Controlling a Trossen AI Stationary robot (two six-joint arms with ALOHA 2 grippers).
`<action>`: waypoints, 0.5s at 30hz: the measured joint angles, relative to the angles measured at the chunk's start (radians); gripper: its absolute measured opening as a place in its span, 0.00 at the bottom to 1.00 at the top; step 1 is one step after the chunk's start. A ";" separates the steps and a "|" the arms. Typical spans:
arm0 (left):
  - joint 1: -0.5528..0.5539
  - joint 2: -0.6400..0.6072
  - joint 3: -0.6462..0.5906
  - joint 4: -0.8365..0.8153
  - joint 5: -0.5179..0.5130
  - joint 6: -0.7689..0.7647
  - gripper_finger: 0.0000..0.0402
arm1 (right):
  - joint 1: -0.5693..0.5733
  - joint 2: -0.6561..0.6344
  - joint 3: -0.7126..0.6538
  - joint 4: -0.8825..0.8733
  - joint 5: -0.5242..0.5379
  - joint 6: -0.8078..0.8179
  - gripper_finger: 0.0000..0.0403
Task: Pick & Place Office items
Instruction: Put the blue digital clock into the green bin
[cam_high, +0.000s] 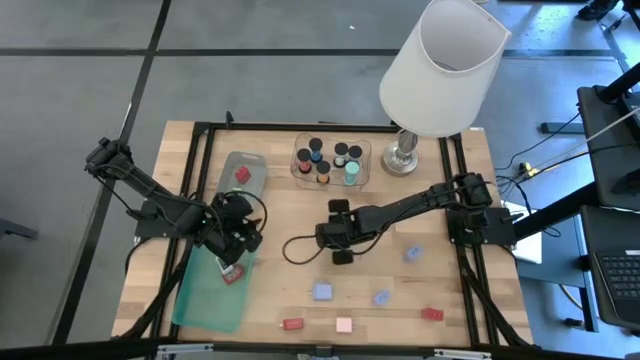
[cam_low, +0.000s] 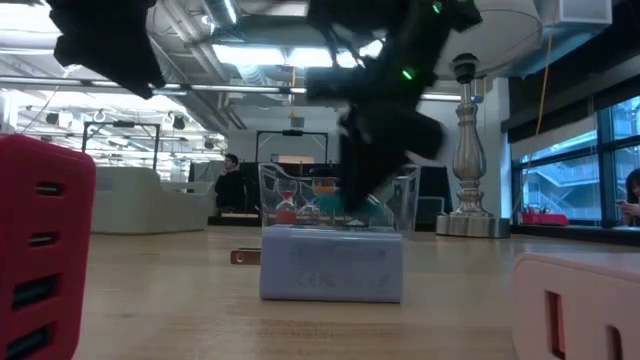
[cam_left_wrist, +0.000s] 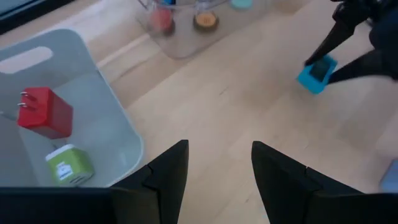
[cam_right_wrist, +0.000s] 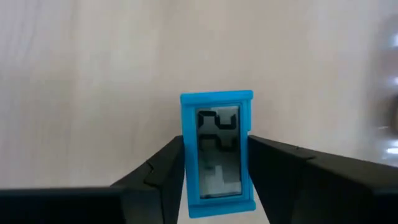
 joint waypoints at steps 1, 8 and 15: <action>0.001 0.000 0.000 0.013 -0.008 -0.008 0.44 | 0.004 0.000 0.027 -0.001 0.034 0.003 0.39; 0.028 0.000 0.000 0.166 -0.023 -0.043 0.50 | 0.039 0.000 0.177 0.111 0.288 -0.026 0.36; 0.055 0.000 0.000 0.387 -0.031 0.157 0.51 | 0.069 -0.001 0.208 0.301 0.363 -0.107 0.37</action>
